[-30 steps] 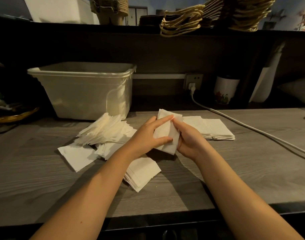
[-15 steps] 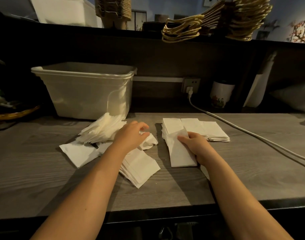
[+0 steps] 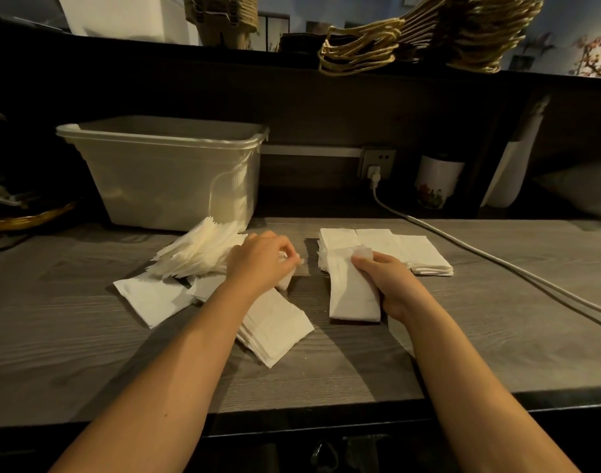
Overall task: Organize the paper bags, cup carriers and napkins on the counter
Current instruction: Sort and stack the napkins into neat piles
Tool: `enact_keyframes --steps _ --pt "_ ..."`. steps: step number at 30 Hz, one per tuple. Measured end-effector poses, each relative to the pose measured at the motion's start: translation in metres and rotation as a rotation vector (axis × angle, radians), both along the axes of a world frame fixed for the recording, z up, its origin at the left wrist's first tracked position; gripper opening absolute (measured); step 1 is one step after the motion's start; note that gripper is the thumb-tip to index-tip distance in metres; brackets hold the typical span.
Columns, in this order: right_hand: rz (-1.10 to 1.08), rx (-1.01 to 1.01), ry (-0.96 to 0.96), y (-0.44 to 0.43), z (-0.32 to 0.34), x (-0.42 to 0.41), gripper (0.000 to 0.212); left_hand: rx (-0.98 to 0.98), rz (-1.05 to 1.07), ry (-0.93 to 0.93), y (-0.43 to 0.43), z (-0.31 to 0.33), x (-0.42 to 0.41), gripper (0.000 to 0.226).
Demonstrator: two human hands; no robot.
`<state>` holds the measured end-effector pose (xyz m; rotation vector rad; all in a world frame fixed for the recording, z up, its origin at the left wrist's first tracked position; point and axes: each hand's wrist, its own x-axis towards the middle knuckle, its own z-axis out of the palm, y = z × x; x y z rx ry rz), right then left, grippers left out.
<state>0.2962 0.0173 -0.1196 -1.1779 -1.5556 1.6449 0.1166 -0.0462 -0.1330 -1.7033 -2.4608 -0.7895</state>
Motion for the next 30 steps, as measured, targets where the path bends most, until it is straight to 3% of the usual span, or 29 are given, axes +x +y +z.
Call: enact_keyframes --steps 3,7,11,15,20,25,30 --pt "-0.025 -0.005 0.038 0.0 0.001 0.0 0.009 0.227 0.001 -0.42 -0.003 0.016 0.0 0.014" --pt "-0.053 -0.03 0.08 0.002 0.0 -0.001 0.005 0.369 0.0 -0.929 -0.007 0.03 -0.004 0.011" --pt "-0.081 -0.064 0.122 0.004 0.001 -0.003 0.01 0.455 -0.017 -1.21 -0.009 0.037 0.001 0.012" --pt "-0.099 -0.184 0.252 0.005 0.0 -0.007 0.012 0.403 -0.062 -1.107 -0.011 0.037 0.016 0.011" --pt "0.06 -0.378 0.352 -0.002 -0.004 -0.014 0.017 0.368 -0.141 -0.826 -0.008 0.027 0.039 0.011" --pt "0.135 -0.44 0.361 -0.003 -0.007 -0.014 0.023 0.265 -0.149 -0.68 -0.005 0.022 0.042 0.036" --pt "0.159 -0.423 0.392 -0.002 -0.006 -0.014 0.028 0.195 -0.233 -0.603 -0.007 0.021 0.043 0.017"
